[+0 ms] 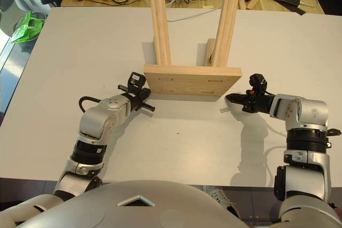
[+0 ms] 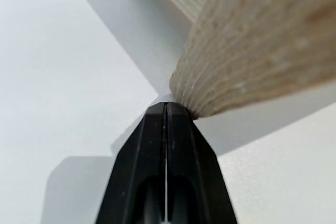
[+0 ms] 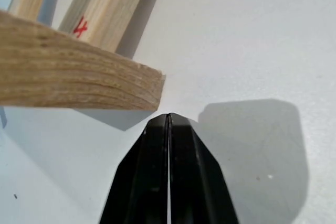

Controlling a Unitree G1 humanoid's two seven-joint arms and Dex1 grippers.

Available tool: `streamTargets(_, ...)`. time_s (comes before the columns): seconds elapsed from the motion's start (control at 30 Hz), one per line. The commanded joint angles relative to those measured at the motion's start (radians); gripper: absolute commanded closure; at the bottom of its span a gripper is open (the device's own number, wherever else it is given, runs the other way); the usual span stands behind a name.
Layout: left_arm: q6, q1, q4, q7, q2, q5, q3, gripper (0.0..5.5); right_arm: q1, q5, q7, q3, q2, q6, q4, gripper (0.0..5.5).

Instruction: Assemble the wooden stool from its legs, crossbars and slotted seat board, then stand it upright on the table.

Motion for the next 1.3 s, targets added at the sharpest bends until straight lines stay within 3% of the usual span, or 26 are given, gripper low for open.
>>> streamTargets(0.03,-0.021,-0.009,0.028,0.021,-0.048,0.012,-0.01,5.49,-0.047,-0.017,0.049,0.031,-0.037,-0.037,0.036,5.5)
streamTargets(0.47,-0.028,-0.005,0.026,0.029,-0.076,0.021,-0.004,5.49,-0.083,-0.103,0.04,0.062,-0.03,-0.185,0.155,5.5)
streamTargets(0.83,-0.015,-0.015,0.022,0.014,-0.063,0.018,-0.005,5.49,-0.101,-0.116,0.029,0.068,0.043,-0.237,0.187,5.5)
streamTargets(1.3,0.014,-0.013,-0.054,-0.054,-0.03,-0.03,0.024,5.49,-0.043,-0.039,0.109,0.06,0.052,-0.154,-0.011,5.5)
